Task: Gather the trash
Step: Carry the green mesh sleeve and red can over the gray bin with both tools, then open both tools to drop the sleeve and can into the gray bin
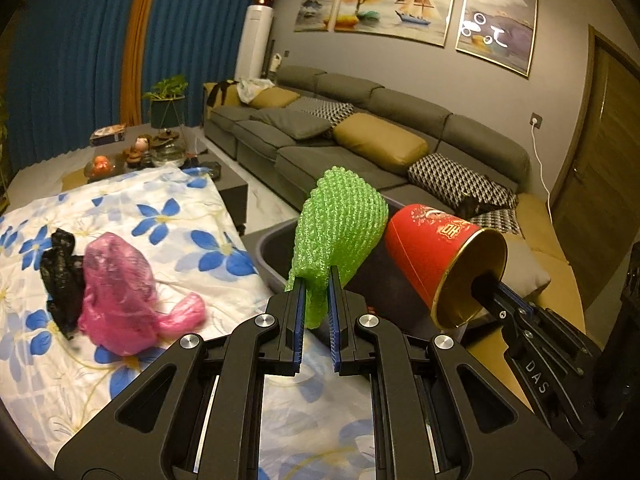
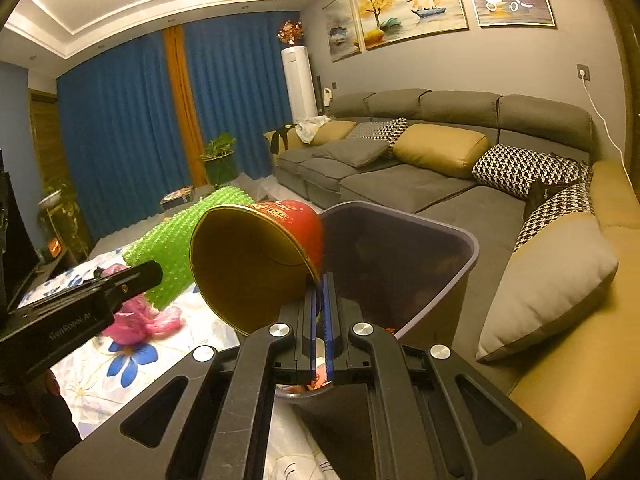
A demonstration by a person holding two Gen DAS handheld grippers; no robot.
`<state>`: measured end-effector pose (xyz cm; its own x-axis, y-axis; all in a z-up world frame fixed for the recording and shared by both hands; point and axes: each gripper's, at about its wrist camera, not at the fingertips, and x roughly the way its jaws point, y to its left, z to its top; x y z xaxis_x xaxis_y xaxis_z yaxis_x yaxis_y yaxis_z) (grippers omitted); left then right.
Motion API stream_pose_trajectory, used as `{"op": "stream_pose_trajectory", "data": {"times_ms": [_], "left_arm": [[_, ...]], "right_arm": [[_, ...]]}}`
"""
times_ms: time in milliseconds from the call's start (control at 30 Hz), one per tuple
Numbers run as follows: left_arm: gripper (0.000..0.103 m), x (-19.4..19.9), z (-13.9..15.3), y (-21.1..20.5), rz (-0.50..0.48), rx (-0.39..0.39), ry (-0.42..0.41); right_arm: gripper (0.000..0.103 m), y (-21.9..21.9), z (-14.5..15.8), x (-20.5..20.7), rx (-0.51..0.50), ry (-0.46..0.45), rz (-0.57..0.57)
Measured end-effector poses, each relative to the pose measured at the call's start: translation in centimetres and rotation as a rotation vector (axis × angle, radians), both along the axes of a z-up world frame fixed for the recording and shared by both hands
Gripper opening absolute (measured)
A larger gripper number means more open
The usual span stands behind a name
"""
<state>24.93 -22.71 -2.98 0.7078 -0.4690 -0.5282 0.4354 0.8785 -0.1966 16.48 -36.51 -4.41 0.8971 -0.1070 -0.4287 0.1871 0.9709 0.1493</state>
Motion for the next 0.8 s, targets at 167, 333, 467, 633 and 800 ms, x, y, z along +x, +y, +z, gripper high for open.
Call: {"op": "stream_pose_trajectory", "data": {"times_ms": [167, 333, 467, 633, 800], "left_arm": [[0.009, 0.8, -0.4, -0.8, -0.013, 0.004, 0.012], [0.010, 1.3, -0.8, -1.2, -0.019, 0.004, 0.026], [0.010, 1.5, -1.2, -1.7, -0.032, 0.010, 0.039], [0.010, 1.9, -1.8, -2.8, -0.053, 0.028, 0.058], [0.010, 2.0, -2.2, -3.5, -0.070, 0.028, 0.078]], "right_arm": [[0.004, -0.7, -0.7, 0.6, 0.010, 0.023, -0.008], [0.004, -0.9, -1.2, 1.4, 0.013, 0.049, -0.009], [0.004, -1.2, -1.6, 1.8, 0.019, 0.067, -0.017], [0.004, -1.6, -2.0, 2.1, 0.018, 0.080, -0.034], [0.004, -2.1, -2.4, 2.1, 0.019, 0.093, -0.046]]}}
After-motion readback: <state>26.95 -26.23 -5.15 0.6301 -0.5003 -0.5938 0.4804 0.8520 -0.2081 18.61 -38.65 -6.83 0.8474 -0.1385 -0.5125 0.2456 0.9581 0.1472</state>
